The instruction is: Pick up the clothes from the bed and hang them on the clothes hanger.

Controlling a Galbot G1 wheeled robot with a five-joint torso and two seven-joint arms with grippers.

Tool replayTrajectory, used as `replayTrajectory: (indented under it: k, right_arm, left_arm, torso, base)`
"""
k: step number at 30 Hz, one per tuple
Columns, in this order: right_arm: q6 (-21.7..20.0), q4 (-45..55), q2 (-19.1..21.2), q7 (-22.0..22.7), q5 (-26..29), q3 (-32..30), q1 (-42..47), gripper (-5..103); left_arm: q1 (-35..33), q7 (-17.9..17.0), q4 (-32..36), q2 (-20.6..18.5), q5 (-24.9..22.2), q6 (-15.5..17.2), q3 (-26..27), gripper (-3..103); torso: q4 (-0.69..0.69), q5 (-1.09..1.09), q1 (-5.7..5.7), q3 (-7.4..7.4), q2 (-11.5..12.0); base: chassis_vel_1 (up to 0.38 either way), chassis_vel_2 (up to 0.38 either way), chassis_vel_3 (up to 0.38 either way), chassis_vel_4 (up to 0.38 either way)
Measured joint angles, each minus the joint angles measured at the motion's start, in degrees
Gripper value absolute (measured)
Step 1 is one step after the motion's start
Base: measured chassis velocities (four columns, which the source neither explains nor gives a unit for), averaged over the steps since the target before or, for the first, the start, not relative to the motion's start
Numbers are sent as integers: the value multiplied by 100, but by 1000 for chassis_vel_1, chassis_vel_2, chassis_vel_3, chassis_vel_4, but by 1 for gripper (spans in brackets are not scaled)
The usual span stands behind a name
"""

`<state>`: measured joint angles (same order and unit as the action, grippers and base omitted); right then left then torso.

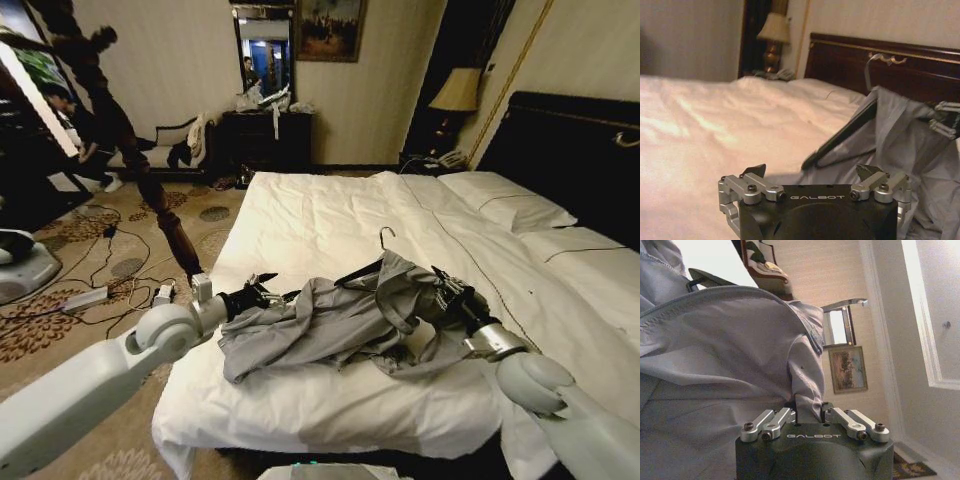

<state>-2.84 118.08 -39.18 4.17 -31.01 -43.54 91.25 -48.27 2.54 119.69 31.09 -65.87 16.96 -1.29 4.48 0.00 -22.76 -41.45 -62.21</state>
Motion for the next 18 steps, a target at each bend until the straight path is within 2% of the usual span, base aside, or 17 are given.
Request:
replayTrajectory:
  k: [6,10,14,18]
  right_arm:
    - [-15,41,-6,67,380,-91,112,19]
    - [-48,108,-6,156,748,-105,90,19]
    - [-82,240,36,171,905,-131,72,19]
    - [-77,291,76,172,925,-155,129,19]
  left_arm:
    - [-458,-80,-207,255,177,7,34,100]
    - [-800,-71,-474,488,556,-9,-132,100]
    - [-988,-31,-652,697,792,-60,-281,100]
    - [-929,-40,-829,904,813,-83,-417,100]
  torso:
    - [-2,0,0,0,0]
    - [-1,1,0,0,0]
    - [-4,0,0,0,0]
    - [-2,-1,0,0,0]
  base:
    - [0,0,0,0]
    - [0,0,0,0]
    - [0,0,0,0]
    - [0,0,0,0]
